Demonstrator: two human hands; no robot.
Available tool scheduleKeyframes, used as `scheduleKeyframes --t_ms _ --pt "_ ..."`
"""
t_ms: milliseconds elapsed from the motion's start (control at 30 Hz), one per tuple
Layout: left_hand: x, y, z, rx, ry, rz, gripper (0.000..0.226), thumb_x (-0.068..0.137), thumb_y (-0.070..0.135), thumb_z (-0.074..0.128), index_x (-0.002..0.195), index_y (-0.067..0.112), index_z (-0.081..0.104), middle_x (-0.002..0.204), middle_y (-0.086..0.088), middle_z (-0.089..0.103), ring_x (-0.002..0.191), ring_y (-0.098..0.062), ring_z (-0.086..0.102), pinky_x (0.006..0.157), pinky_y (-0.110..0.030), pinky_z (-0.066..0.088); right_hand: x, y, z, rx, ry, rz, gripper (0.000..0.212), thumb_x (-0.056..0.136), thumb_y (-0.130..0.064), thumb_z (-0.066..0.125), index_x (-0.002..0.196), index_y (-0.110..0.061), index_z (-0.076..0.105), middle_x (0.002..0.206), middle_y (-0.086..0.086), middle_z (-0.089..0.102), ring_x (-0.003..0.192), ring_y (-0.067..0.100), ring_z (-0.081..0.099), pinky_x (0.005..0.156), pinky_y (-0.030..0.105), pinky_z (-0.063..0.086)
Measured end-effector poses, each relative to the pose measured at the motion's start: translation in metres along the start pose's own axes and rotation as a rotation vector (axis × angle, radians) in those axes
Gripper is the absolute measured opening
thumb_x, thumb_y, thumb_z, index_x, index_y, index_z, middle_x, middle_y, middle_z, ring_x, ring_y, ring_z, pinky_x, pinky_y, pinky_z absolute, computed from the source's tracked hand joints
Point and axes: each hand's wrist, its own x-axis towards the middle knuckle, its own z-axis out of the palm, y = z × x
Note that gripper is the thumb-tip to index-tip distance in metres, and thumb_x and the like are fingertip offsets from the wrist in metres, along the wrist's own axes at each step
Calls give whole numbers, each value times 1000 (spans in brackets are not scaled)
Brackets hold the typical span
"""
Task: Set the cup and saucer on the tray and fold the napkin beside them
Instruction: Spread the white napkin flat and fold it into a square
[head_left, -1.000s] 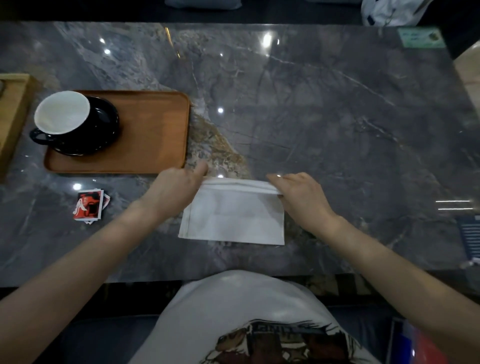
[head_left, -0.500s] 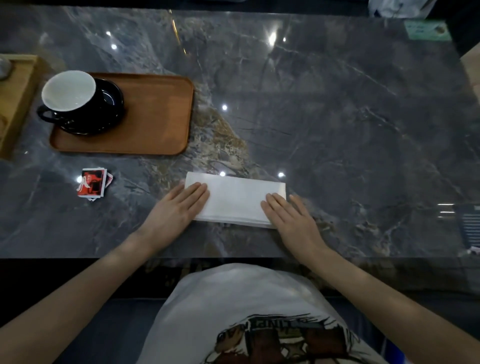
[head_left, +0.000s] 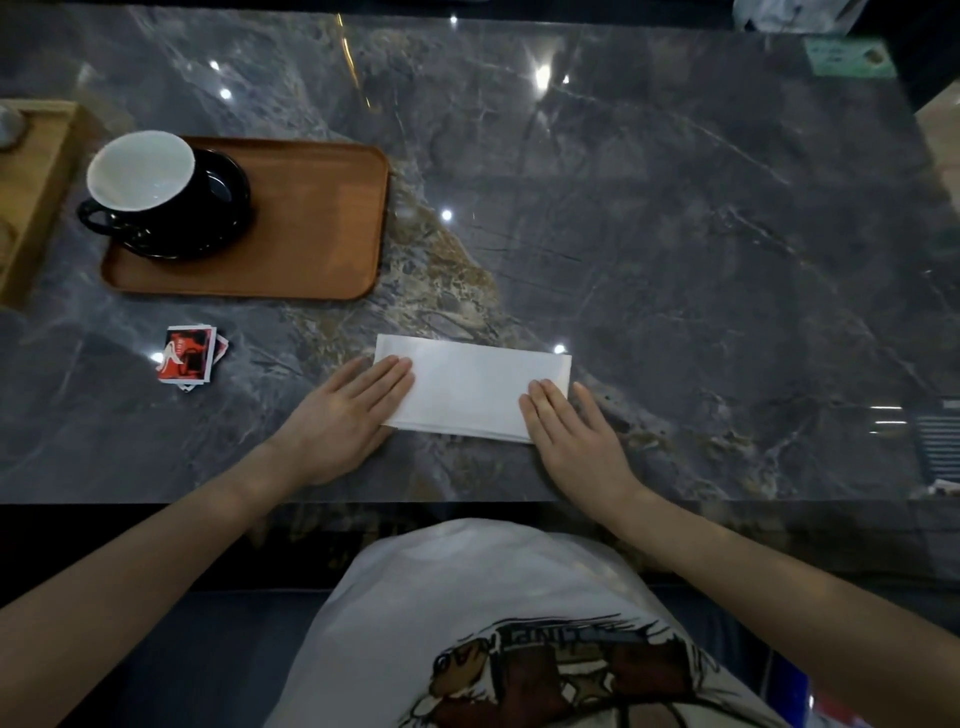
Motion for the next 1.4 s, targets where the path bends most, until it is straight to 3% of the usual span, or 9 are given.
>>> scheduleKeyframes --t_ms 167,300,433,533,667,833,933,1200,1400 --pt "-5 0 5 -34 -9 -20 61 94 41 21 141 3 28 148 -13 34 142 -11 -14 114 -36 0 0 9 0 -21 -28 -66 53 94 -7 11 127 0 52 127 17 60 120 30 55 100 49 42" --pt "0 7 -4 -38 32 -24 60 87 38 29 131 -1 46 137 -18 49 134 -27 37 110 -43 13 10 16 -26 93 -193 -102 53 85 -25 31 129 -3 50 136 15 52 123 30 52 101 48 40" --pt "30 26 -20 -127 188 -132 43 85 26 34 98 2 67 108 -16 68 105 -31 62 100 -47 29 34 15 -47 455 -137 93 43 83 -27 31 80 -7 69 82 13 71 77 31 65 73 38 47" --pt "58 49 -25 -261 201 -175 49 88 26 30 119 0 57 127 -18 59 119 -31 54 101 -44 41 54 -4 -47 652 -108 204 37 93 -21 34 118 -5 57 117 16 63 110 32 57 95 40 40" --pt "74 66 -11 -314 78 -264 64 88 35 7 143 4 14 153 -9 10 141 -21 5 115 -39 6 61 -36 -40 788 -158 317 66 91 -43 9 146 -7 18 156 9 19 145 19 12 118 36 5" --pt "73 65 3 -317 36 -295 72 91 51 6 143 3 17 154 -12 15 141 -21 8 113 -39 8 53 -40 -21 580 -184 349 69 95 -47 4 139 -3 35 147 15 37 138 25 32 117 42 12" --pt "65 56 4 -325 37 -324 77 89 56 -2 144 5 14 154 -13 17 142 -23 12 115 -40 3 44 -28 -12 520 -186 377 64 94 -47 20 136 -3 40 143 17 44 133 28 40 111 41 12" --pt "44 34 -6 -161 5 -446 61 90 36 19 139 2 32 148 -15 33 138 -26 28 112 -38 -13 36 -8 -16 482 -209 411 67 89 -47 24 137 -2 38 144 15 42 136 28 37 111 44 1" --pt "53 71 -10 -262 52 -280 58 97 36 9 137 2 35 146 -15 37 138 -24 28 108 -41 12 55 -31 -25 479 -172 297 57 88 -36 29 135 -7 43 142 11 47 132 22 43 109 43 13"
